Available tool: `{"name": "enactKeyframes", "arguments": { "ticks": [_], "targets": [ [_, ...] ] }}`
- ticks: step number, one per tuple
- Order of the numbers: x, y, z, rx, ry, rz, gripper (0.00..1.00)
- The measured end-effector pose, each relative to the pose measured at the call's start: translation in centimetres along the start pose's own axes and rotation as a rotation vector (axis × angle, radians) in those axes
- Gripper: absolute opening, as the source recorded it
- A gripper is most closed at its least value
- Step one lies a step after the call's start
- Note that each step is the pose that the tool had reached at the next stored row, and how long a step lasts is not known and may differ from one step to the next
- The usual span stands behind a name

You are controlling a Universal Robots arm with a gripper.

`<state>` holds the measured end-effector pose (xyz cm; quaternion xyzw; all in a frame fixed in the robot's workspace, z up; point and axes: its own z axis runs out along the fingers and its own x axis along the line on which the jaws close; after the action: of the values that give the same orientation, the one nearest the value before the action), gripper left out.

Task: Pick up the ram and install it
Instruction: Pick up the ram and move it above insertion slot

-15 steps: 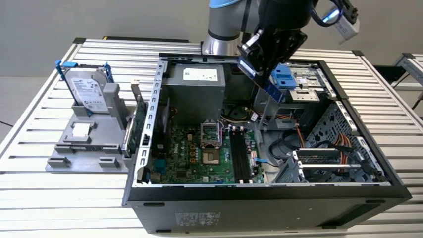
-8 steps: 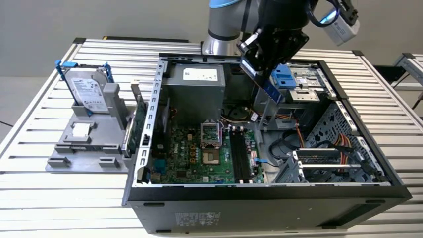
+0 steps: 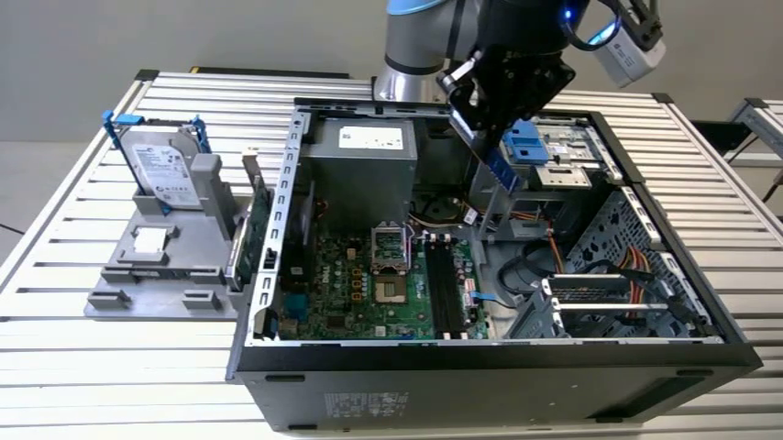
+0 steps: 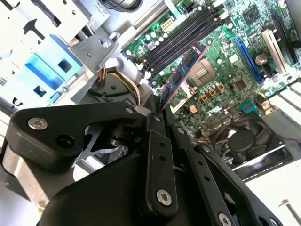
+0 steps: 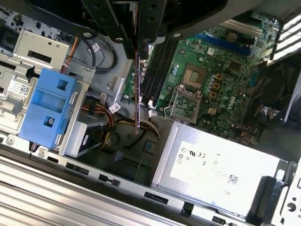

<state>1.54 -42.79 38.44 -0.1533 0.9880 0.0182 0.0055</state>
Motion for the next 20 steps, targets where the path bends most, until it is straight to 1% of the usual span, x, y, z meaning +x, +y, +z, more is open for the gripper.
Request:
{"name": "enactKeyframes", "arguments": {
  "ticks": [14,20],
  "targets": [
    [0.0,0.0,0.01,0.0023,-0.0052,0.149,0.0],
    [0.0,-0.01,0.02,0.0031,-0.0073,0.206,0.0]
  ]
}}
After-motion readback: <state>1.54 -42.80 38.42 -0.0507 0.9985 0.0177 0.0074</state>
